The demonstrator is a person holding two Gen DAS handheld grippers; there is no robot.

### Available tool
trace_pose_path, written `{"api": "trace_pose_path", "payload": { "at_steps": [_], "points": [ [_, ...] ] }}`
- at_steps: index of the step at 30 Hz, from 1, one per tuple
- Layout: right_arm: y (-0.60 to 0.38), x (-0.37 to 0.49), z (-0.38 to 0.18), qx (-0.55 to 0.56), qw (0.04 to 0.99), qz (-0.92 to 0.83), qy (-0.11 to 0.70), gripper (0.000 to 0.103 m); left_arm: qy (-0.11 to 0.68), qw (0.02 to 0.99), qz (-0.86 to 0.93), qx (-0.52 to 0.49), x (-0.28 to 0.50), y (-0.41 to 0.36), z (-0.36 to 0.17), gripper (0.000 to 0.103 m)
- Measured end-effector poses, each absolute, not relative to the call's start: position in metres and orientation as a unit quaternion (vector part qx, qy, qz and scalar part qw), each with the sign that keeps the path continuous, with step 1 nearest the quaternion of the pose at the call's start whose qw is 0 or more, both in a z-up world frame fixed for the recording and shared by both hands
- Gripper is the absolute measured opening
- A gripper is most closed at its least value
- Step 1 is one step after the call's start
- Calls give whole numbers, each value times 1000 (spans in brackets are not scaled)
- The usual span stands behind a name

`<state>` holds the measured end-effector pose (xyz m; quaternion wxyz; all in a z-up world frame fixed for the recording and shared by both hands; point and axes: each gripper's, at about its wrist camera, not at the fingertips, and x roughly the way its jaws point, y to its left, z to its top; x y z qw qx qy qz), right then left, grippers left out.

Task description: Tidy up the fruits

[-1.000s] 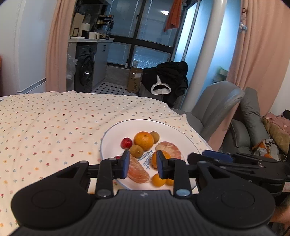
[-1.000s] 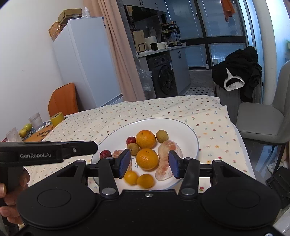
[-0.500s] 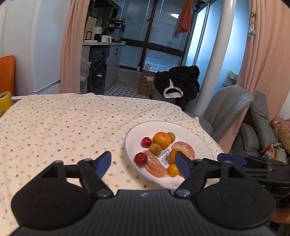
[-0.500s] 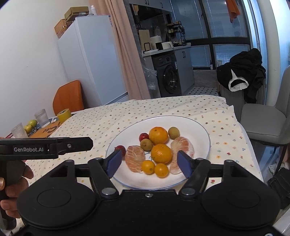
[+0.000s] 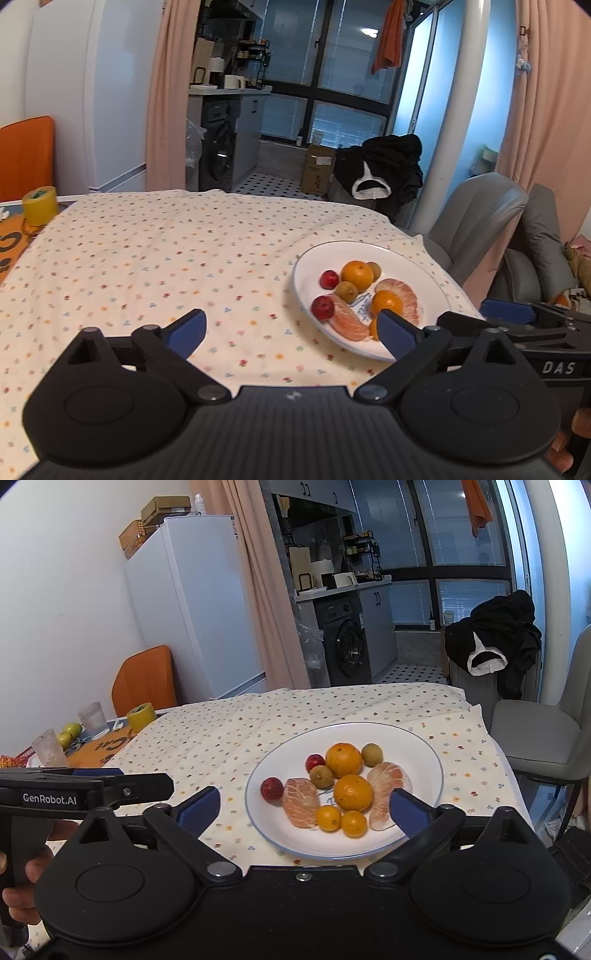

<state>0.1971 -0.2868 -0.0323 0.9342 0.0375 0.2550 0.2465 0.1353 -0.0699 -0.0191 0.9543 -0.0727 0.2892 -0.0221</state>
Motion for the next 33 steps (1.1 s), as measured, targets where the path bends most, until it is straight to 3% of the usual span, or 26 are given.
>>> {"api": "trace_pose_path", "payload": {
  "at_steps": [33],
  "points": [
    [-237, 139, -4, 15, 930, 274, 246, 103, 278, 958, 33, -68, 48, -19, 7, 103]
  ]
}}
